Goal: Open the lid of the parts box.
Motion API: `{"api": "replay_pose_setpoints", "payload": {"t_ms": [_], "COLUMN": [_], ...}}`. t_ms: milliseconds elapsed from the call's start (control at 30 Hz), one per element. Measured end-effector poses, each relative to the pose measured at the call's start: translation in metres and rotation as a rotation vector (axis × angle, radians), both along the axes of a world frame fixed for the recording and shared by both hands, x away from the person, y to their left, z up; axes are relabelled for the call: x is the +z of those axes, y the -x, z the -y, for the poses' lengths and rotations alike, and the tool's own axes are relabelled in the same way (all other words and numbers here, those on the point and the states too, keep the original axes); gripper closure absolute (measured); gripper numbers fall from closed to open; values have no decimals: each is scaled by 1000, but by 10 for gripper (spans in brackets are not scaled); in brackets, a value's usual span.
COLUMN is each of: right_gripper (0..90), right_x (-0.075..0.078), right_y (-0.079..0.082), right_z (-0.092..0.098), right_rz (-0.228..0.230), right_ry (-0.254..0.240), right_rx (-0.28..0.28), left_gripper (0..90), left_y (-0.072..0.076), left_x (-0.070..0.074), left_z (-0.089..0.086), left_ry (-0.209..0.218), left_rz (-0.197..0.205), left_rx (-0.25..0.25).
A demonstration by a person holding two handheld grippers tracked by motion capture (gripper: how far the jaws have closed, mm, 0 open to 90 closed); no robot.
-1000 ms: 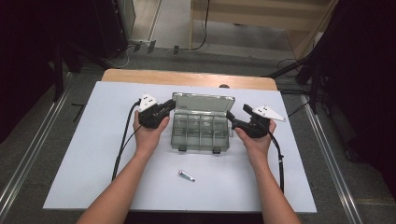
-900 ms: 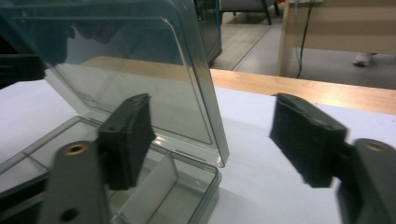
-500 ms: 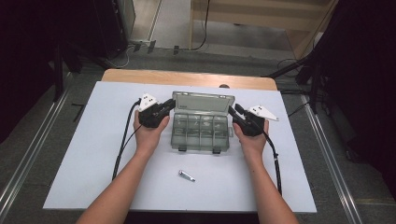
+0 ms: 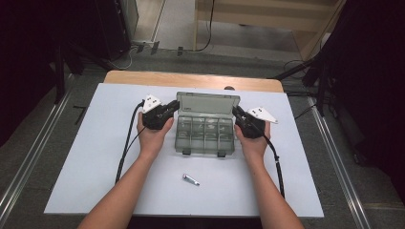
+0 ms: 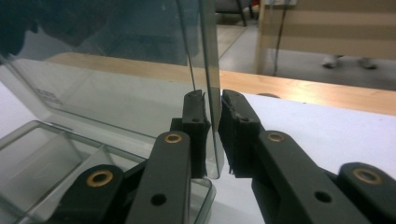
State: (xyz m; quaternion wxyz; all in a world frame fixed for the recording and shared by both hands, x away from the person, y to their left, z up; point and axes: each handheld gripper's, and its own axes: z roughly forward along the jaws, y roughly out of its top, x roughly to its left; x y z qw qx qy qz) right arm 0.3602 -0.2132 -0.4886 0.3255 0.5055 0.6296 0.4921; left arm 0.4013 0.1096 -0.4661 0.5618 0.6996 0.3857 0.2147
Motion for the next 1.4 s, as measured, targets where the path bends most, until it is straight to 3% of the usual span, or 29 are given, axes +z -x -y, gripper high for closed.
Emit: {"api": "replay_pose_setpoints", "payload": {"t_ms": [333, 567, 700, 933, 1167, 1400], "right_gripper": [893, 898, 900, 900, 900, 900], "right_x": [2, 4, 6, 10, 13, 13], "right_y": [-3, -9, -14, -23, -34, -47], "right_z": [-4, -2, -3, -3, -2, 1], "right_rz": [-18, -49, -74, -115, -167, -216], "right_ry": [18, -7, -19, -32, -30, -50], "right_rx": [-46, -45, -55, -64, -68, -59], "left_gripper": [818, 833, 839, 863, 877, 881], "left_y": [-6, -13, -18, -26, -39, -55], "left_x": [2, 3, 5, 7, 10, 7], "left_z": [5, 11, 13, 18, 21, 19], "left_ry": [-3, -23, -17, -46, -59, -43], "left_rz": [-20, -30, -62, -89, -153, -213], "left_rx": [37, 78, 97, 128, 149, 136]}}
